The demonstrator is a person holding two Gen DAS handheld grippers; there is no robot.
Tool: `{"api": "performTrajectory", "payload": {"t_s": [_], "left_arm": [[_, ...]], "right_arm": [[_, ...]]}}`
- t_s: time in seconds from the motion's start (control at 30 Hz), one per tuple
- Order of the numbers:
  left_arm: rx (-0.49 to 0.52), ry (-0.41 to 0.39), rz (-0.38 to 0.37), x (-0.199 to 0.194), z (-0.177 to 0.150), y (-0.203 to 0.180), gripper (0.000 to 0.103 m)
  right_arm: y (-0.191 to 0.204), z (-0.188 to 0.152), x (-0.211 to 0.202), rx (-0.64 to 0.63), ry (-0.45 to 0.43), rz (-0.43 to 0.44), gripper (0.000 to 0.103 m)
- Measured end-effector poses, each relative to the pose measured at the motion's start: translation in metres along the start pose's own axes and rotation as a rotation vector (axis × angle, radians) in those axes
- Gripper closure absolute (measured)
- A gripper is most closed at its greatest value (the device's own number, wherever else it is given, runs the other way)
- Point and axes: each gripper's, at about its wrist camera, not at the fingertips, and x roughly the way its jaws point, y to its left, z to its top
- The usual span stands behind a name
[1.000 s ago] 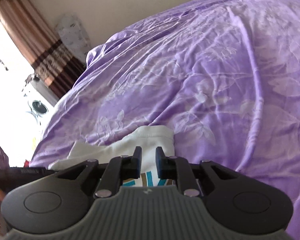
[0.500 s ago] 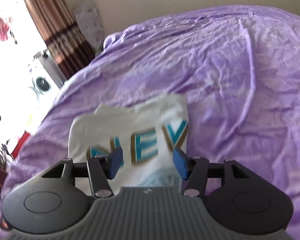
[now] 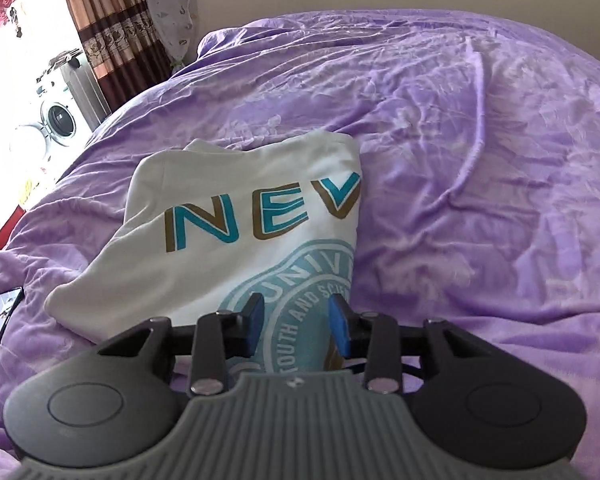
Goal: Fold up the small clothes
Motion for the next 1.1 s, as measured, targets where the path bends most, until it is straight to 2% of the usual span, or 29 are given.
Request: {"api": "performTrajectory", "payload": {"t_s": [0.1,0.23,0.37,0.43,0.53,0.7,0.9,1.1], "left_arm": [[0.0,0.021,-0.058,0.014,-0.013,-0.016,0.069],[0.048,0.062,-0.129,0.038,-0.036,-0.049,0.071],[0.1,0.111,-0.145,0.061,-0.062,-0.076,0.072],[0.118,0.143,-0.122,0.072,-0.075,-0.082,0.075],[0.159,0.161,-0.048,0.082,-0.089,-0.085,0.078],[0.21,0.19,0.059,0.103,-0.106,-0.084,0.088],[0.231,0.224,0.104,0.124,-0.118,-0.082,0.088],[0.249,0.192,0.116,0.111,-0.115,-0.089,0.088]], "right_arm": [[0.002,-0.005,0.0,-0.004,0.01,0.002,0.07],[0.003,-0.012,-0.002,-0.01,0.019,0.007,0.071],[0.003,-0.02,-0.003,-0.022,0.022,0.006,0.072],[0.002,-0.024,-0.004,-0.025,0.015,-0.004,0.072],[-0.002,-0.03,0.0,-0.024,0.018,-0.002,0.072],[-0.006,-0.041,0.012,-0.019,0.032,0.006,0.072],[-0.008,-0.06,0.03,-0.038,0.051,0.006,0.072],[-0.007,-0.062,0.031,-0.043,0.051,0.002,0.072]]}}
